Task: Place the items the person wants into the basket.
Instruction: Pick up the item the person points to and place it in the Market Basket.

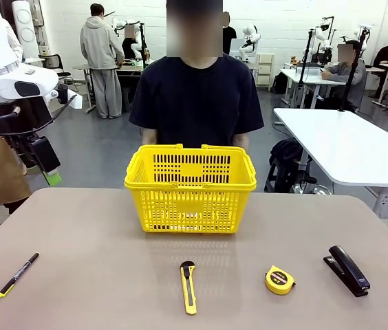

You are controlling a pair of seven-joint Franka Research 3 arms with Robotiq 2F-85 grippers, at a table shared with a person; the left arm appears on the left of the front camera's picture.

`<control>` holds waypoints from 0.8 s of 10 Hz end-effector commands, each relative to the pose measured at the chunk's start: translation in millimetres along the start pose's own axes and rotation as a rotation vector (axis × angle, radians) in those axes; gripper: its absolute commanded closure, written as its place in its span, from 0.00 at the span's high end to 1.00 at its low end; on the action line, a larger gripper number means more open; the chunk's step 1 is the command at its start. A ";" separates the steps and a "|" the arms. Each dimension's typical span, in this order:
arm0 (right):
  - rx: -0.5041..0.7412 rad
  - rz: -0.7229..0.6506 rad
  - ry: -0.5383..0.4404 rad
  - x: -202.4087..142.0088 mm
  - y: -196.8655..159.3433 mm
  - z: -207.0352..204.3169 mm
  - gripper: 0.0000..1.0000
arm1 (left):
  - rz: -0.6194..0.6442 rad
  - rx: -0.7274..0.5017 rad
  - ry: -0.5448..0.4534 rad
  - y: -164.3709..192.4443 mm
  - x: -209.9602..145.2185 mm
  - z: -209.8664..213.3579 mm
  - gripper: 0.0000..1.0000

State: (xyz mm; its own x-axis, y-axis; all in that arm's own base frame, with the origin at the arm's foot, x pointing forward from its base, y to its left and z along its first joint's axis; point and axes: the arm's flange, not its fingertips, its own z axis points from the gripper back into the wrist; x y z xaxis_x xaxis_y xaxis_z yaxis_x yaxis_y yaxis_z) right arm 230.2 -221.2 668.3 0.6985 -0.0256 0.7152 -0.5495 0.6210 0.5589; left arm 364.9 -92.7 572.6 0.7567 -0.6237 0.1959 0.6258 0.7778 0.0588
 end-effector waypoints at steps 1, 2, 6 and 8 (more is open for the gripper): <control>0.023 0.015 -0.017 2.0 0.6 -0.5 1.00 | -0.004 0.004 -0.006 -0.3 -0.5 1.6 1.00; 0.023 0.015 -0.017 2.0 0.6 -0.5 1.00 | -0.004 0.004 -0.006 -0.3 -0.5 1.6 1.00; 0.023 0.015 -0.017 2.0 0.6 -0.5 1.00 | -0.213 -0.167 -0.213 26.1 -71.9 31.4 1.00; 0.023 0.015 -0.017 2.0 0.6 -0.5 1.00 | -0.294 -0.238 -0.368 47.5 -126.5 48.0 1.00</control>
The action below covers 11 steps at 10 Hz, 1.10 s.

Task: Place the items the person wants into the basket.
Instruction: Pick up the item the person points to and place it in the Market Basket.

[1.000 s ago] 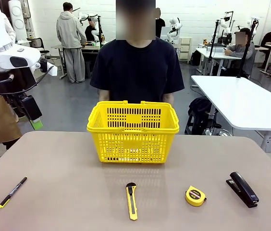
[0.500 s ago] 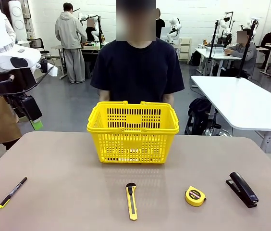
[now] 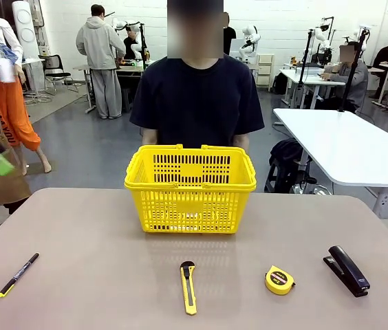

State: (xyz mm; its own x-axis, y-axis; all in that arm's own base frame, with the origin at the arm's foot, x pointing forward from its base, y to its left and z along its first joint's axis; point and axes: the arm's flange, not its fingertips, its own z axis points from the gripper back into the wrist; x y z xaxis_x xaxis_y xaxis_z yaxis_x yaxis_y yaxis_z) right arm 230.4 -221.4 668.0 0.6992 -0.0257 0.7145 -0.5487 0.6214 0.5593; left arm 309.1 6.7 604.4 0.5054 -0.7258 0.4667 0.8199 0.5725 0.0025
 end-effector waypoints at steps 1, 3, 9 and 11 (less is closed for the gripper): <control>0.024 0.016 -0.018 2.0 0.9 -0.4 1.00 | -0.033 -0.086 -0.168 3.4 -51.0 18.4 1.00; 0.024 0.016 -0.018 2.0 0.9 -0.4 1.00 | -0.016 -0.196 -0.322 35.4 -92.2 41.6 1.00; 0.024 0.016 -0.018 2.0 0.9 -0.4 1.00 | 0.144 -0.040 -0.418 62.9 -150.5 64.3 1.00; 0.024 0.016 -0.018 2.0 0.9 -0.4 1.00 | 0.167 0.027 -0.390 58.1 -147.9 59.7 1.00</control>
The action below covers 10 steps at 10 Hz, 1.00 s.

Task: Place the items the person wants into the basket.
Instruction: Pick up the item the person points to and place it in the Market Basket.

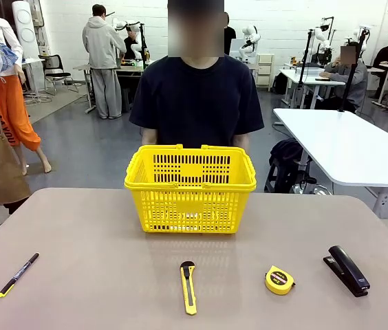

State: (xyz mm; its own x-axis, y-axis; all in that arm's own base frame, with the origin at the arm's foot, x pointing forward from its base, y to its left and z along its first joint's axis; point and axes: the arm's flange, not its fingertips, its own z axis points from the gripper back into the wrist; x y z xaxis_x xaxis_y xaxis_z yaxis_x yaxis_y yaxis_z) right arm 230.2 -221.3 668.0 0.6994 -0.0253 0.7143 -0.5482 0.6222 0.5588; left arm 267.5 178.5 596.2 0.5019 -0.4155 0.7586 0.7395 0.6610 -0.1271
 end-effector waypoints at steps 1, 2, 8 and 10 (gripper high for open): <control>0.025 0.016 -0.018 2.1 0.7 -0.4 1.00 | -0.016 0.057 0.001 -7.4 -4.7 -11.4 1.00; 0.025 0.016 -0.018 2.1 0.7 -0.4 1.00 | -0.018 0.052 0.015 -5.8 0.1 -11.0 1.00; 0.025 0.016 -0.018 2.1 0.7 -0.4 1.00 | -0.003 0.042 0.028 -5.0 4.1 -8.2 1.00; 0.025 0.016 -0.018 2.1 0.7 -0.4 1.00 | -0.003 0.042 0.028 -5.0 4.1 -8.2 1.00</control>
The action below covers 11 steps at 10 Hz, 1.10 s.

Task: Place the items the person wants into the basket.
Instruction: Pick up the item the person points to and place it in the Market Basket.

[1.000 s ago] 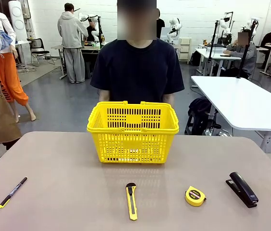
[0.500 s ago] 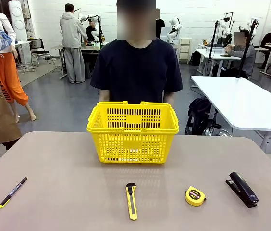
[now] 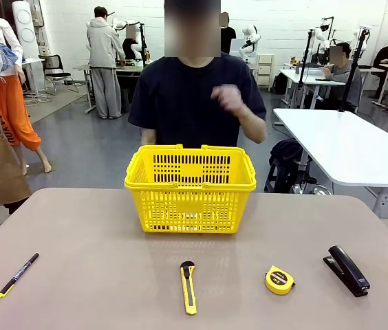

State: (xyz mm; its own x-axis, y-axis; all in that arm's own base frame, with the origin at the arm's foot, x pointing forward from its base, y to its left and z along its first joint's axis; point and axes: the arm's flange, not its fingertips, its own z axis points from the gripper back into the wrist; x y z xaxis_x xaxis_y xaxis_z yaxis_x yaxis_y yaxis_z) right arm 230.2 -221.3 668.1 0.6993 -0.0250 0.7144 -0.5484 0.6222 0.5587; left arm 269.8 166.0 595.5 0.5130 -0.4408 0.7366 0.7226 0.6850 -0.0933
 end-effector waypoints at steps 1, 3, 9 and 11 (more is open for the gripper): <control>0.025 0.015 -0.018 2.1 0.7 -0.4 1.00 | 0.003 -0.003 -0.007 1.4 -1.8 0.9 1.00; 0.025 0.015 -0.018 2.1 0.7 -0.4 1.00 | 0.003 -0.003 -0.007 1.4 -1.8 0.9 1.00; 0.025 0.015 -0.018 2.1 0.7 -0.4 1.00 | 0.003 -0.003 -0.007 1.4 -1.8 0.9 1.00; 0.025 0.015 -0.018 2.1 0.7 -0.4 1.00 | 0.003 -0.003 -0.007 1.4 -1.8 0.9 1.00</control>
State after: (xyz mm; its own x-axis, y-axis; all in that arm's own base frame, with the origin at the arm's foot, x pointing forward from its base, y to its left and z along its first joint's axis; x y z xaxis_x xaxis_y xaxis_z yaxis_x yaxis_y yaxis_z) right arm 230.2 -221.2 668.1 0.6992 -0.0249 0.7145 -0.5486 0.6222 0.5585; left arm 269.7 166.1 595.5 0.5132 -0.4406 0.7366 0.7223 0.6853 -0.0934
